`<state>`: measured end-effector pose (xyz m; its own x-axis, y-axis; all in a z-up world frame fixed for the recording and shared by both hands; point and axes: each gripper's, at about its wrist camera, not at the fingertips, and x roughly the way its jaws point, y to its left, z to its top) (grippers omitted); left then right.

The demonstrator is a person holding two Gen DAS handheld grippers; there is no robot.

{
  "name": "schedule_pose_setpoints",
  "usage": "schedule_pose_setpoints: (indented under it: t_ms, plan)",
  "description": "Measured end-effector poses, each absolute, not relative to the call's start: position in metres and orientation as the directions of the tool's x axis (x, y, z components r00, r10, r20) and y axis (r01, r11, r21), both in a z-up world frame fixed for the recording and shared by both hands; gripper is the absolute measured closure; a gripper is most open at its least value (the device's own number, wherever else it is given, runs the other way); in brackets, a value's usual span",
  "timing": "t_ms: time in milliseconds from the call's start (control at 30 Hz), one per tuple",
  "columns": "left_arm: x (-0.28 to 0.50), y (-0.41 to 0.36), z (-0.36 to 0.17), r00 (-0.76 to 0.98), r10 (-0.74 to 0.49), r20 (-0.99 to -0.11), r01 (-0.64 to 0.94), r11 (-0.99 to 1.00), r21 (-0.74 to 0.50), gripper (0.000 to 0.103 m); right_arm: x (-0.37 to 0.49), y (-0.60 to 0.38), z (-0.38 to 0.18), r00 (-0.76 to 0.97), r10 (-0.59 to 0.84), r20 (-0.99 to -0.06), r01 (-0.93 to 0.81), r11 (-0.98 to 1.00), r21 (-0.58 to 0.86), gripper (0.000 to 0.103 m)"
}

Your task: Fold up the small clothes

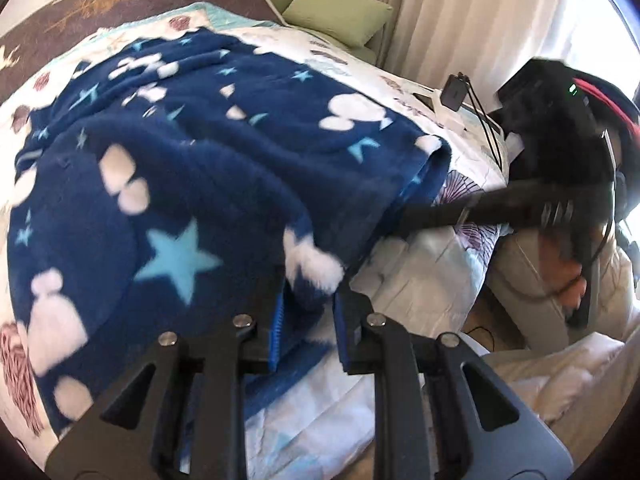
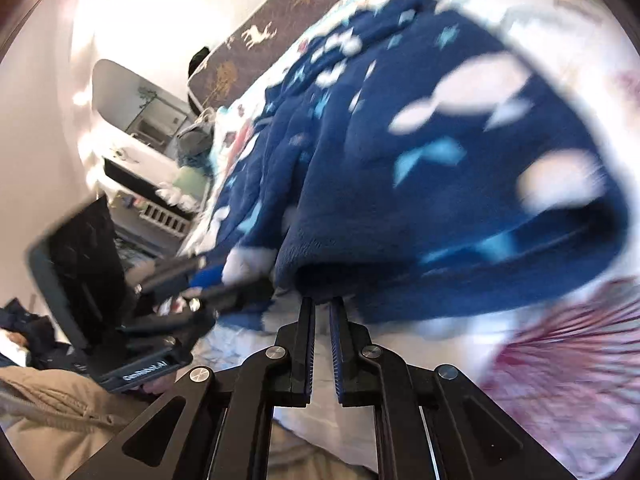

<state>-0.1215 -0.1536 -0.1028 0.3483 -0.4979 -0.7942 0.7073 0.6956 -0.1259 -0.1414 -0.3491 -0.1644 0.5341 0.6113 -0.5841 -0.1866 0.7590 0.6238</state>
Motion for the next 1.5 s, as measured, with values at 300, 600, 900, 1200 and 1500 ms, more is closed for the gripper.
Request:
schedule_pose_setpoints:
  t_ms: [300,600,900,1200,1500]
  plan:
    - [-0.134,-0.066,-0.074,0.501,-0.426,-0.753,0.541,0.834,-0.111,0.050,-0.144,-0.394,-0.161,0.617,0.378,-0.690,0.002,0.876,0.482,0.088]
    - [-0.127,0.003,-0.101,0.557,-0.217,-0.802,0.292,0.955,-0.055,0.045,-0.143,-0.372,-0.131,0.662,0.443,-0.605,-0.137,0.865,0.483,0.088]
    - [-0.135,0.025,-0.127,0.554,-0.248,-0.795,0.254,0.959,-0.123,0.070,-0.099,-0.276,-0.124,0.533,0.627,-0.568,-0.396,0.778,0.487,0.083]
    - [-0.146,0.052,-0.125,0.556,-0.263,-0.788,0.207,0.962,-0.175,0.084,-0.094,-0.269,-0.161,0.480,0.536,-0.695,-0.300,0.844,0.444,0.085]
    - [-0.150,0.039,-0.098,0.631,-0.284,-0.722,0.281,0.951,-0.128,0.036,-0.130,-0.329,-0.118,0.652,0.318,-0.689,-0.172,0.946,0.274,0.058]
